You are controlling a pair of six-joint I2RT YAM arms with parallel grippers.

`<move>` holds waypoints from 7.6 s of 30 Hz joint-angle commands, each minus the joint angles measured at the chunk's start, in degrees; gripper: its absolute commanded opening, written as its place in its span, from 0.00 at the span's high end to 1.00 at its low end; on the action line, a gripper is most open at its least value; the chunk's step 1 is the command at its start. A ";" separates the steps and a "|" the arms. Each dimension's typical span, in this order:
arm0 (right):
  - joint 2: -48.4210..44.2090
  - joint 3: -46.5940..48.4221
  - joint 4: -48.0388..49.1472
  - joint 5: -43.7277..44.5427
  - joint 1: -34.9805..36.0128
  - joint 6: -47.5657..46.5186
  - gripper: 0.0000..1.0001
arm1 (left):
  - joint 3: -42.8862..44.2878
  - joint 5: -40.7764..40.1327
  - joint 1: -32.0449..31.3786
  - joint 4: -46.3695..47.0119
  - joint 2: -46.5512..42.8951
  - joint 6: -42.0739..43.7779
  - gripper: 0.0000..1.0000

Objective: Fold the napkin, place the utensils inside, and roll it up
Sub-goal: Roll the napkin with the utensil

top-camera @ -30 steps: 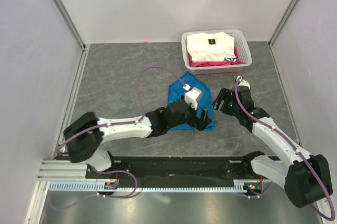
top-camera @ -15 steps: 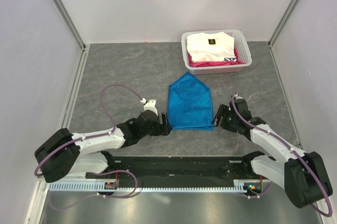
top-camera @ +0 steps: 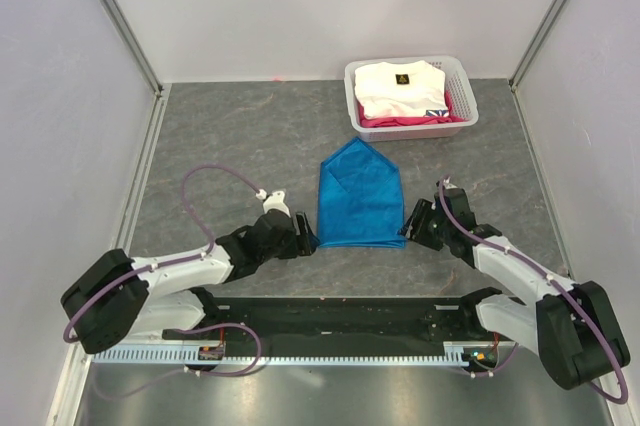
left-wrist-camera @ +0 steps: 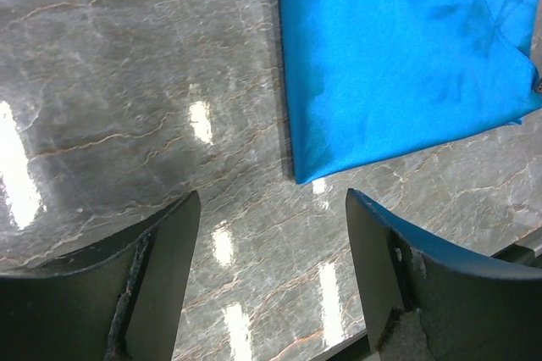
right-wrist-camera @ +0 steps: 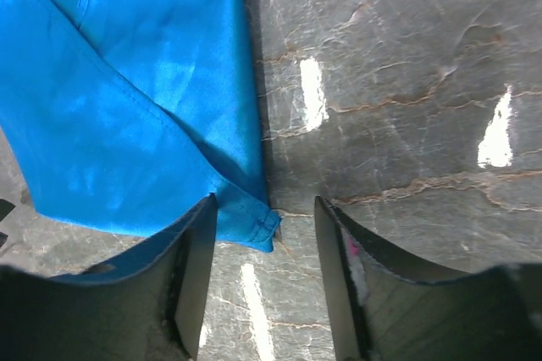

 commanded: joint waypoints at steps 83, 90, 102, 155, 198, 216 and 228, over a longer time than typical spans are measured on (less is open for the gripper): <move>16.75 20.31 4.08 42.35 54.52 -22.84 0.34 | 9.47 29.92 13.70 -5.00 11.38 2.70 0.98; 27.30 23.66 6.45 49.23 61.74 -28.38 0.32 | 10.00 32.65 15.54 -5.53 11.73 3.40 0.98; 36.45 24.01 8.74 56.53 62.18 -29.27 0.35 | 10.52 33.27 16.69 -7.28 11.82 4.54 0.98; 47.61 45.01 -14.11 -13.68 31.51 -31.38 1.00 | -6.00 10.95 12.30 10.99 -10.34 17.19 0.20; 62.21 53.01 -19.47 -28.37 18.15 -33.22 1.00 | 1.47 3.57 10.63 19.43 9.35 27.04 0.45; 62.74 53.45 -20.44 -28.63 18.06 -33.57 1.00 | 0.85 -0.66 10.71 20.66 9.27 30.02 0.33; 62.47 53.10 -20.44 -28.72 17.97 -33.40 1.00 | 0.51 -0.49 11.24 24.09 9.88 30.03 0.41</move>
